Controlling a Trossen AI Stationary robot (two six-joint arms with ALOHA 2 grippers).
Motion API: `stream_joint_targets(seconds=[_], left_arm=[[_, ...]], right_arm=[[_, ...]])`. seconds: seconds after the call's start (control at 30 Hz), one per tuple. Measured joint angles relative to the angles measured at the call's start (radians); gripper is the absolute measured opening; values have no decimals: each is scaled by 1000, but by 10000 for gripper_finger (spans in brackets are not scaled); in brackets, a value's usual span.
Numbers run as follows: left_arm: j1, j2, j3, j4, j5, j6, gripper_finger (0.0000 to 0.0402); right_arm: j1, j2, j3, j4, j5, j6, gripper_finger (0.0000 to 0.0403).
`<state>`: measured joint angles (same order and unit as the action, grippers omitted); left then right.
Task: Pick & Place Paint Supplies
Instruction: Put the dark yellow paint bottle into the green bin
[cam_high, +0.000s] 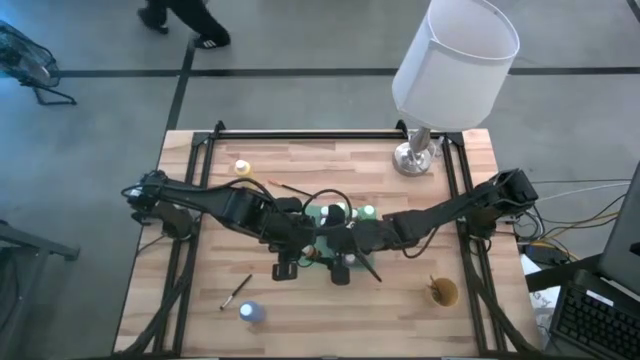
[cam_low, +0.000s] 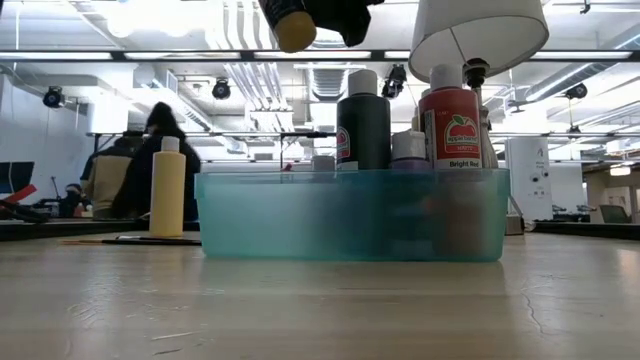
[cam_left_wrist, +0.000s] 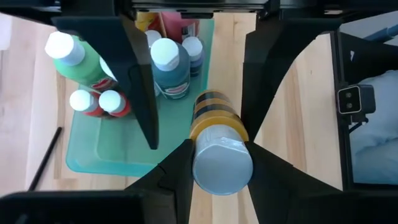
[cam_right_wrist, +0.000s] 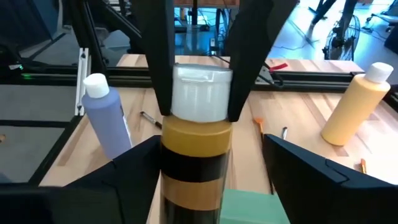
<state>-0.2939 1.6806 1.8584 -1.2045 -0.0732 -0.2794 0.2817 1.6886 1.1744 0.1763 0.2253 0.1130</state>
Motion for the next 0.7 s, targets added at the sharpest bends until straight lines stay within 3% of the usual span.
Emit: stream_joint_targets(seconds=[0.33,0.7], left_arm=[[0,0,0,16,2,25,126],[0,0,0,16,-2,38,126]], right_arm=[[-7,23,-3,0,-48,11,240],[-20,26,-3,-26,-53,19,272]])
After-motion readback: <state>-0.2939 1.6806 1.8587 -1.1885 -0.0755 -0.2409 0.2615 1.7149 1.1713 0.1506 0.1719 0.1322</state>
